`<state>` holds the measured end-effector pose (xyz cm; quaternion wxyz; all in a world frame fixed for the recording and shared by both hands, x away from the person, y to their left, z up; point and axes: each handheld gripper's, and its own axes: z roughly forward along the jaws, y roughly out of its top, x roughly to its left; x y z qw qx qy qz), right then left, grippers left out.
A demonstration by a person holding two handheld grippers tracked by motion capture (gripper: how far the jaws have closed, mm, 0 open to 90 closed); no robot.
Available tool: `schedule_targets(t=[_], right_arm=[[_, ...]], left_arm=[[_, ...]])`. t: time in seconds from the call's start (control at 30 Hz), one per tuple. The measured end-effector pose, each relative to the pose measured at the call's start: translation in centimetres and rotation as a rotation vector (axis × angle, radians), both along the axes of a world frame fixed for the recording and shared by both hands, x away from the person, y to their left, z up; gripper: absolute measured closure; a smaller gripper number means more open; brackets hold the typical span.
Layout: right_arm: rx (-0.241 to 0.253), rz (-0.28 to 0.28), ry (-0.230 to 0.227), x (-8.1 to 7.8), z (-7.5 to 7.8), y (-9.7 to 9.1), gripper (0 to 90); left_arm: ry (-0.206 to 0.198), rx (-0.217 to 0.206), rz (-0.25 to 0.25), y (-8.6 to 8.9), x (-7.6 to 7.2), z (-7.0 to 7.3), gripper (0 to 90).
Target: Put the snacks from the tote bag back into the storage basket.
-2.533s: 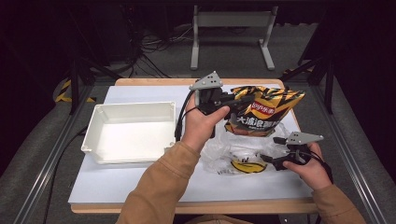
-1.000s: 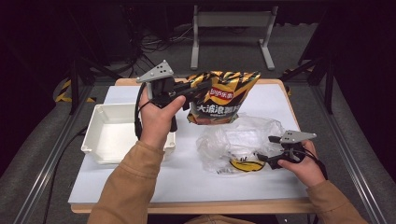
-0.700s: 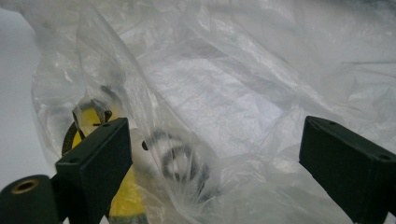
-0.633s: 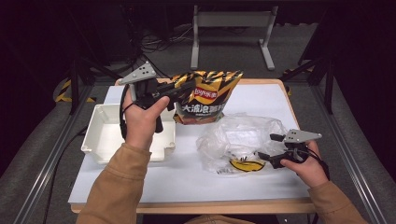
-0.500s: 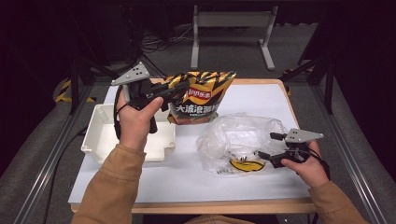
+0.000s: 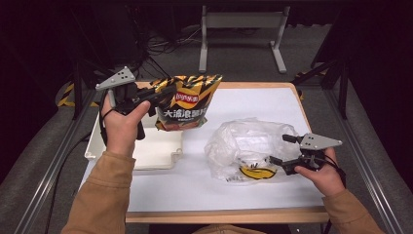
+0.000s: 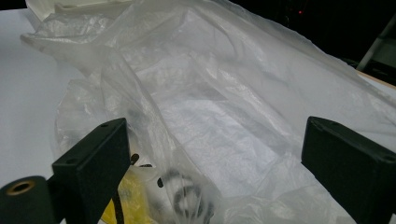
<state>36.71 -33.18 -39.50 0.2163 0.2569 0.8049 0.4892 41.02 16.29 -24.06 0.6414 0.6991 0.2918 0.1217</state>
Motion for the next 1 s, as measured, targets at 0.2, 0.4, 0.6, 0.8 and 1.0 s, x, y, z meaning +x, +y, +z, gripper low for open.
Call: schedule_targets(t=[0.2, 0.4, 0.6, 0.8, 1.0], right_arm=[[0.002, 0.012, -0.011, -0.2, 0.7, 0.5, 10.4], [0.009, 0.014, -0.025, -0.6, 1.3, 0.8, 10.3], [0.017, 0.003, -0.035, -1.2, 1.8, 0.9, 10.3], [0.011, -0.01, -0.046, -2.4, 2.0, 0.5, 10.3], [-0.005, -0.025, -0.059, -3.4, 2.2, 0.2, 10.2]], left_arm=[[0.005, 0.005, 0.017, 1.5, 0.1, -0.2, 85.4], [0.01, 0.004, 0.032, 3.2, 0.2, -0.3, 85.4], [0.009, 0.008, 0.038, 4.1, 0.3, -0.3, 85.3], [0.006, 0.021, 0.048, 5.3, 0.8, -0.3, 85.4], [0.032, 0.007, 0.073, 6.4, 1.2, -0.9, 85.4]])
